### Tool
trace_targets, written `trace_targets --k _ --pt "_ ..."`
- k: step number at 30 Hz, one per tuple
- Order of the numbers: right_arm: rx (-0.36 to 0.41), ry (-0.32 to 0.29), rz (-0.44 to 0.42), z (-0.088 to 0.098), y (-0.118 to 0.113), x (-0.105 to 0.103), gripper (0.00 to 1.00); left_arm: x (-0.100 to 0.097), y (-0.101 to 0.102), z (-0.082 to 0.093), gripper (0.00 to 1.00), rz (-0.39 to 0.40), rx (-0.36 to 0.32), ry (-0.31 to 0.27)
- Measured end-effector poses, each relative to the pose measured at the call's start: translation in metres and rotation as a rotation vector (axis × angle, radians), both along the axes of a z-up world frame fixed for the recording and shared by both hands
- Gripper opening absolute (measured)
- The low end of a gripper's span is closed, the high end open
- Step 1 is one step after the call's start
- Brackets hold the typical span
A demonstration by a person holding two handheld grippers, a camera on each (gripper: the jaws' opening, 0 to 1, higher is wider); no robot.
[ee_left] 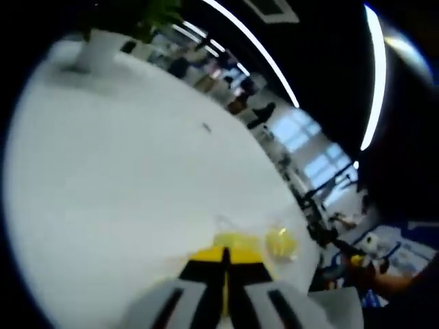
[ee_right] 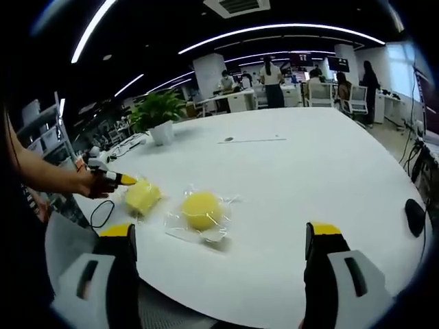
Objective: Compare the silicone blocks by pressing each to a similar depth, holding the contact briefly, and releasing to observe deformation and rebound differences across the visible hardness samples.
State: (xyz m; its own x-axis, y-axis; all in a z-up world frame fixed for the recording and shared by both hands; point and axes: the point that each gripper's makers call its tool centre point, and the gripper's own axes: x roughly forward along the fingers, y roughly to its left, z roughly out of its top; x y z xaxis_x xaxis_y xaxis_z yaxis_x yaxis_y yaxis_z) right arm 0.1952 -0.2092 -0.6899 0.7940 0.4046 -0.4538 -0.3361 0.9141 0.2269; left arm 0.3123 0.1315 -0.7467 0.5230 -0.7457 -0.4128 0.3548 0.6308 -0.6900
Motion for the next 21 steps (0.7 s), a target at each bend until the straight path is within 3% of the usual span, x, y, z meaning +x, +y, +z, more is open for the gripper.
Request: trace_targets --k 3,11,17,18,21 --pt "0.004 -0.013 -0.001 0.006 0.001 0.000 0.96 -0.005 0.002 0.006 0.00 -0.025 0.057 -0.053" --pt "-0.009 -0.034 0.020 0.011 0.003 0.000 0.96 -0.008 0.001 0.037 0.00 -0.026 0.059 -0.144" --pt "0.003 -0.056 0.020 0.017 0.006 -0.001 0.96 -0.007 -0.001 0.051 0.00 -0.061 0.125 -0.233" --pt "0.001 -0.061 0.022 0.018 0.006 -0.001 0.96 -0.006 -0.001 0.055 0.00 -0.072 0.161 -0.260" --pt "0.011 -0.068 0.023 0.019 0.005 0.000 0.96 -0.007 -0.004 0.064 0.00 -0.070 0.162 -0.267"
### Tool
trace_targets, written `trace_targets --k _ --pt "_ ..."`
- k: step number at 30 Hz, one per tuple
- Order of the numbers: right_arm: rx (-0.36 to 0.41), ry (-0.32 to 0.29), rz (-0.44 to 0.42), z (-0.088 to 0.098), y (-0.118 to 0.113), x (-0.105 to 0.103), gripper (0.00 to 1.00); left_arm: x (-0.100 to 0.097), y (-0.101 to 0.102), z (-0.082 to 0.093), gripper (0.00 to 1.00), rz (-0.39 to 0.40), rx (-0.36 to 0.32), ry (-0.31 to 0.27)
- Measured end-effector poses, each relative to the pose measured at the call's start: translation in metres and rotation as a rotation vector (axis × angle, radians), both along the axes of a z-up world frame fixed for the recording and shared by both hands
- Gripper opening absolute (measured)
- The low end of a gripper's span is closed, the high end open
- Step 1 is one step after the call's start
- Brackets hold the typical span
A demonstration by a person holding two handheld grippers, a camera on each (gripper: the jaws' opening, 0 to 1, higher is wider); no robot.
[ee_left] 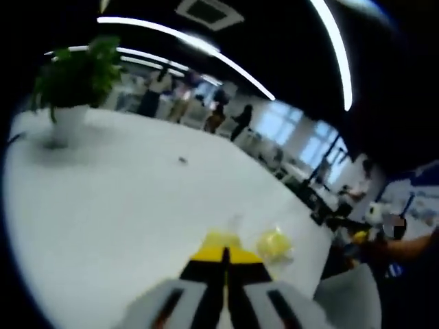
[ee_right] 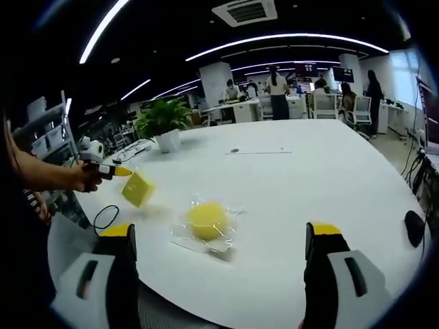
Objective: Compare the silicone blocks by pressing each to a similar depth, holding the contact briefly, and releasing to observe deformation and rebound differences across the visible hardness samples.
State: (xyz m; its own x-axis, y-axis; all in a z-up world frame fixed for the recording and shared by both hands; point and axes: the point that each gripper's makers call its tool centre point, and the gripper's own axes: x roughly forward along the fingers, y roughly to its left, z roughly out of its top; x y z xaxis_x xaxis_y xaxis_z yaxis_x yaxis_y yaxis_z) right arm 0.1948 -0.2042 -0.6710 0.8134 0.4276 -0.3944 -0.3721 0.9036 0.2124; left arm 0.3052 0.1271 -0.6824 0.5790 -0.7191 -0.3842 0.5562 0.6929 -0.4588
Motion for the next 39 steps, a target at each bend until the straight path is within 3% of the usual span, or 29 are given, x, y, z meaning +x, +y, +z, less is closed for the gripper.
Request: trace_targets --k 6,15,23,28,35,39 --pt "-0.001 -0.011 0.014 0.001 0.000 0.004 0.96 0.001 -0.002 0.023 0.00 0.001 0.018 -0.067" --pt "0.011 -0.037 0.038 0.013 0.007 0.018 0.96 0.003 -0.003 0.055 0.00 0.003 -0.037 -0.139" --pt "-0.015 -0.066 0.078 0.028 0.012 0.025 0.96 0.002 -0.014 0.087 0.00 -0.053 -0.064 -0.192" --pt "0.017 -0.076 0.084 0.039 0.015 0.031 0.96 -0.003 -0.025 0.111 0.00 -0.101 -0.086 -0.235" --pt "0.031 -0.106 0.147 0.053 0.031 0.038 0.96 -0.009 -0.038 0.139 0.00 -0.149 -0.111 -0.276" --pt "0.050 -0.141 0.213 0.066 0.045 0.041 0.91 -0.012 -0.042 0.151 0.00 -0.175 -0.130 -0.292"
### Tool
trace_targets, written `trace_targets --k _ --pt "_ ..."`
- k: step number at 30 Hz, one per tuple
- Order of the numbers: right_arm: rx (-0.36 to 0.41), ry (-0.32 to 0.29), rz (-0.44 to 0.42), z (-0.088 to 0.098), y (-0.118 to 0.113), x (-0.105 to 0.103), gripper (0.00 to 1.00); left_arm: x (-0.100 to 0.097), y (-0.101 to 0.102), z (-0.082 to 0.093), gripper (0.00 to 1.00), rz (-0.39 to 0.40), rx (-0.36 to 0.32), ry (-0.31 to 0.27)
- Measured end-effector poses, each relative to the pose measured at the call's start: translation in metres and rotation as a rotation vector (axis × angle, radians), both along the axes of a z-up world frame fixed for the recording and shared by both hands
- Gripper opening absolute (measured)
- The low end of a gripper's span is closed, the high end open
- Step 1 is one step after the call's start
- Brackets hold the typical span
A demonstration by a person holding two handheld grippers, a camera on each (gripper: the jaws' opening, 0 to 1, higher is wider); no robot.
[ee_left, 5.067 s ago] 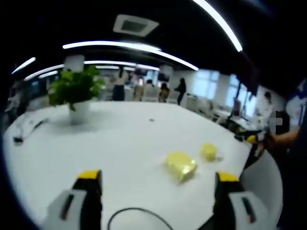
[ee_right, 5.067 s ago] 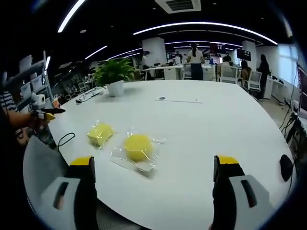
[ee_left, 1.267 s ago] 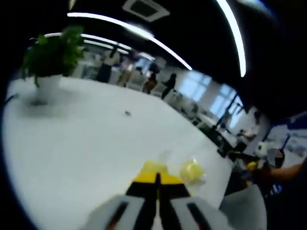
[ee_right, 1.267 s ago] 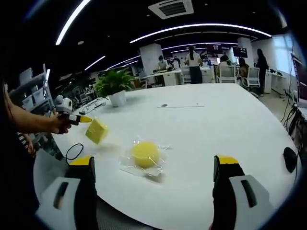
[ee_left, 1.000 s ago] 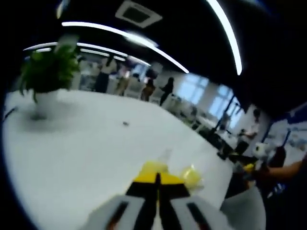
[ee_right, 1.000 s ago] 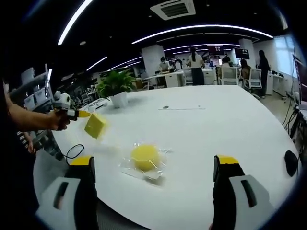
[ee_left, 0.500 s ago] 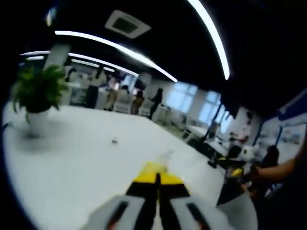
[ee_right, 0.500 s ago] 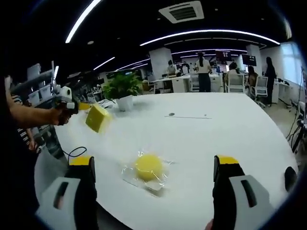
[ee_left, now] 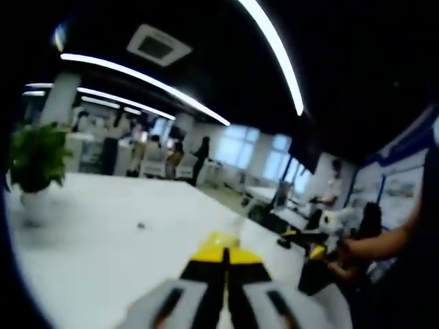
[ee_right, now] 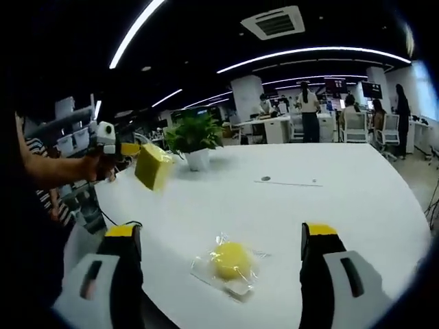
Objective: Compare the silicone blocks by pressing each to a similar depth, holding the contact briefly, and releasing to observe deformation and rebound differences across the visible hardness samples.
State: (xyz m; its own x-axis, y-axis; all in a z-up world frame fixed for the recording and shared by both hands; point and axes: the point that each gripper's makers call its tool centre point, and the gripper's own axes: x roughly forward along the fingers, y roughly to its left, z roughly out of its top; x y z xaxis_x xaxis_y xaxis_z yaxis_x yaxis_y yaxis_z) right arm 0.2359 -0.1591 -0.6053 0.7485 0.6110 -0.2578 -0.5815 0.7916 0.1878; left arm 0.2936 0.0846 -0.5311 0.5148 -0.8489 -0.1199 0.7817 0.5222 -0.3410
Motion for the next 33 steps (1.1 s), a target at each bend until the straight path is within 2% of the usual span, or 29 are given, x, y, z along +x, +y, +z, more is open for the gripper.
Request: trace_targets --k 12,19,22,27,33 --pt "0.031 -0.067 0.139 0.035 0.032 0.017 0.96 -0.002 -0.005 0.038 0.00 -0.043 -0.092 -0.033" --pt "0.099 -0.091 0.215 0.054 0.058 0.022 0.92 -0.015 -0.021 0.059 0.00 -0.114 -0.138 -0.046" --pt "0.150 -0.099 0.293 0.067 0.075 0.017 0.88 -0.021 -0.028 0.065 0.00 -0.155 -0.158 -0.047" --pt "0.202 -0.108 0.362 0.085 0.097 0.016 0.82 -0.029 -0.035 0.076 0.00 -0.198 -0.217 -0.043" --pt "0.223 -0.120 0.433 0.097 0.120 0.018 0.74 -0.035 -0.042 0.094 0.00 -0.231 -0.256 -0.058"
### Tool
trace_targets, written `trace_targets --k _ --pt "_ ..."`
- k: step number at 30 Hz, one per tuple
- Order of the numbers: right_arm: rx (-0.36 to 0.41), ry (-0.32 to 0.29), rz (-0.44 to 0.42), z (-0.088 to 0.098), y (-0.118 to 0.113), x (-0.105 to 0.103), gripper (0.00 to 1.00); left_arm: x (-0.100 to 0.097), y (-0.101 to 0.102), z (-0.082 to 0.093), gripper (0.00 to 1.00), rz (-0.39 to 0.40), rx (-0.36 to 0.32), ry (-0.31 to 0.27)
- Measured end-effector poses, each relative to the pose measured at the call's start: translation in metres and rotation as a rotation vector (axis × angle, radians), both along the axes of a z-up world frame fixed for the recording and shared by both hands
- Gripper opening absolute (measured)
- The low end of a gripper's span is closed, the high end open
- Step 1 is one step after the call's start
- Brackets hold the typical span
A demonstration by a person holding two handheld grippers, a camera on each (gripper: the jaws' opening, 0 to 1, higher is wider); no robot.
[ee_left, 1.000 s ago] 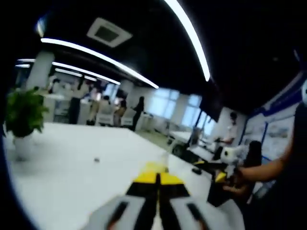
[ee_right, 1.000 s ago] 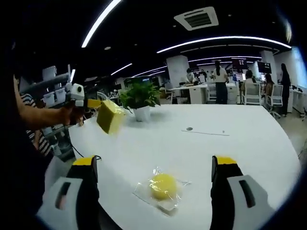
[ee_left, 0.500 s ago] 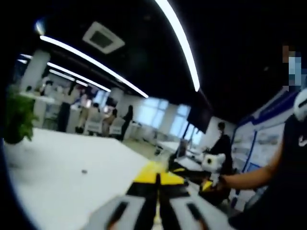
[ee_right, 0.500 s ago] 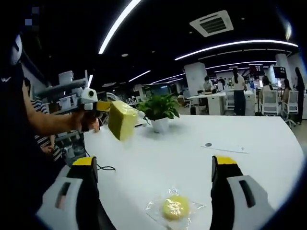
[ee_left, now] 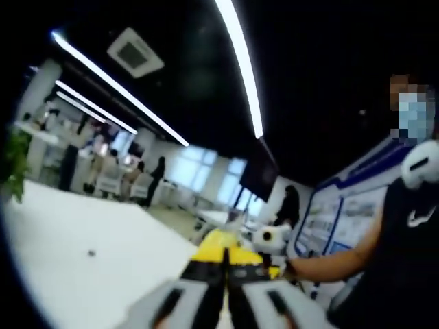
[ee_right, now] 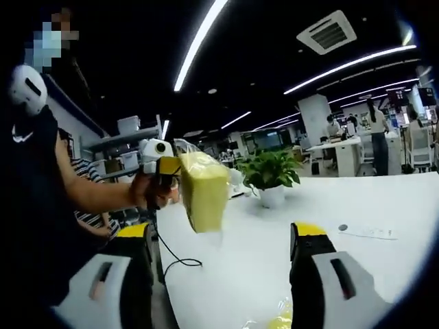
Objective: Compare the silicone blocks by pressing each to a similar depth, holding the contact briefly, and releasing to observe deformation and rebound differences across the visible hardness samples.
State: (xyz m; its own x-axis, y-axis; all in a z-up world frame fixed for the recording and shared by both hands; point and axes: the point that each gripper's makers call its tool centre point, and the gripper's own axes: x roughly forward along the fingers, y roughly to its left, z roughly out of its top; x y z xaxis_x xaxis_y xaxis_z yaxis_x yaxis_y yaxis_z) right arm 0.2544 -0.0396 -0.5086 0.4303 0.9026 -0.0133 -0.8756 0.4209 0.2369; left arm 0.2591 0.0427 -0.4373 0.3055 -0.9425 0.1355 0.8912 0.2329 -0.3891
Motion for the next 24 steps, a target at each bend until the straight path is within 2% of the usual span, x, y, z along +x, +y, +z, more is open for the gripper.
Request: trace_targets --k 7,24 --pt "0.026 -0.028 0.075 0.018 0.021 0.001 0.67 -0.006 -0.004 0.011 0.00 -0.027 -0.042 -0.004" --pt "0.106 -0.010 0.143 0.025 0.046 -0.009 0.44 -0.016 -0.004 0.007 0.00 -0.039 -0.094 0.038"
